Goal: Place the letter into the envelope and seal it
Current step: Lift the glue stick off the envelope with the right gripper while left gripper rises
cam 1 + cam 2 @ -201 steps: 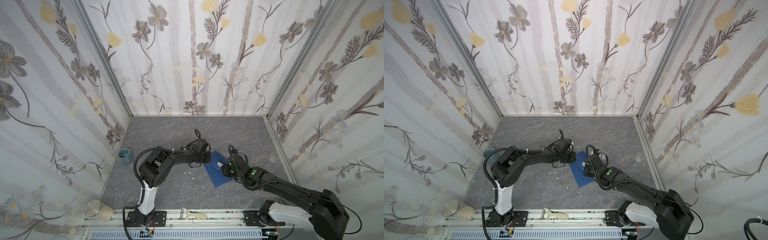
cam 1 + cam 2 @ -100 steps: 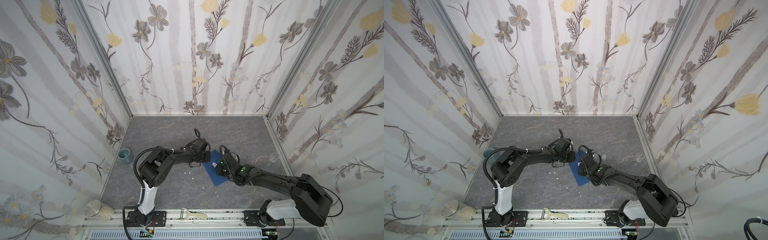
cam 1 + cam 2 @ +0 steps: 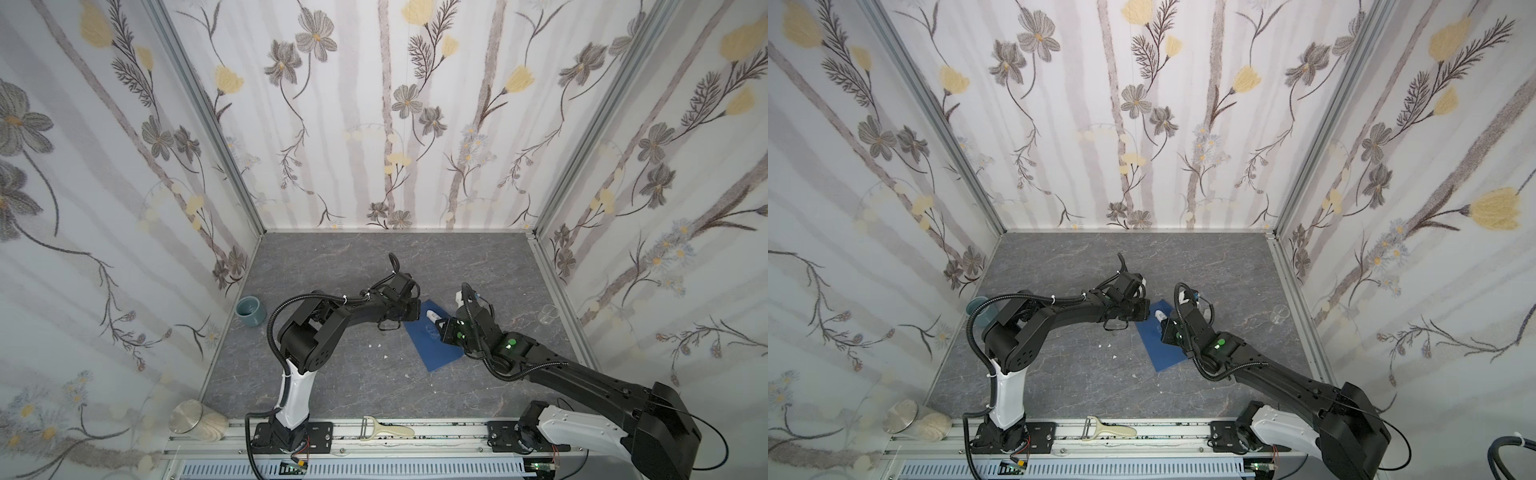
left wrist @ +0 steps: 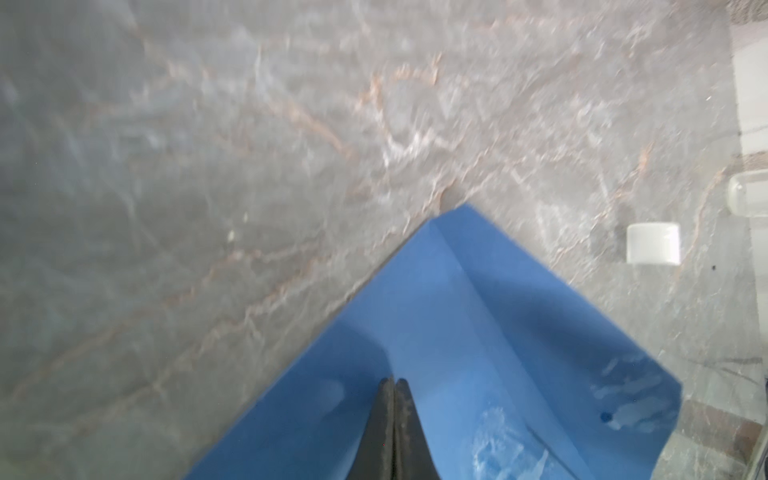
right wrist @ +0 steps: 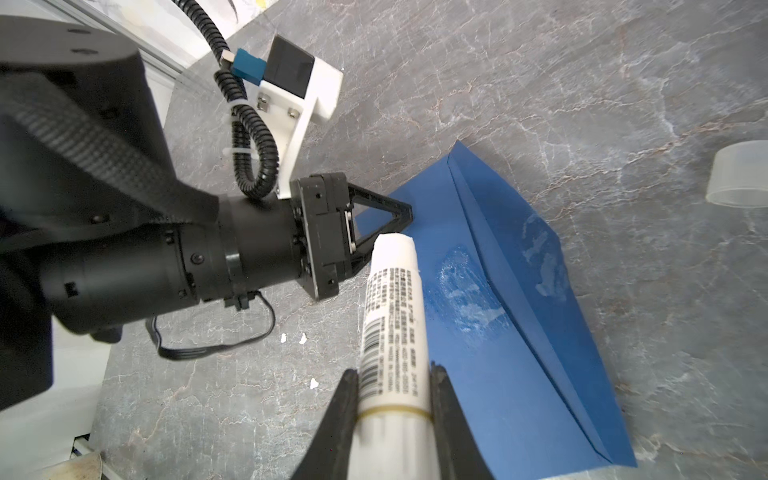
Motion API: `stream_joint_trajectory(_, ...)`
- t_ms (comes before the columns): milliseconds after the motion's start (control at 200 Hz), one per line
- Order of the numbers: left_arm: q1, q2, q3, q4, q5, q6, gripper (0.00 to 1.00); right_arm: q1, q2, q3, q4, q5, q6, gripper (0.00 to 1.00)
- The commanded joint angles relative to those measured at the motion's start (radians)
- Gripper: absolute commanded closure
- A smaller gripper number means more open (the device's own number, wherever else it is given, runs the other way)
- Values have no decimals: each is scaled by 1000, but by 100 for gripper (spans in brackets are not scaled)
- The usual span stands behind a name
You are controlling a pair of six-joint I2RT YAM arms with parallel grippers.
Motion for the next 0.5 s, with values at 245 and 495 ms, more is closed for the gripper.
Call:
stream_joint_trajectory(245, 9, 26, 111, 38, 52, 61, 100, -24, -186, -53, -63, 110, 18, 100)
stream_joint_trajectory(495, 53, -156, 66, 127, 165, -191, 87, -77, -282, -64, 32, 145, -164, 100)
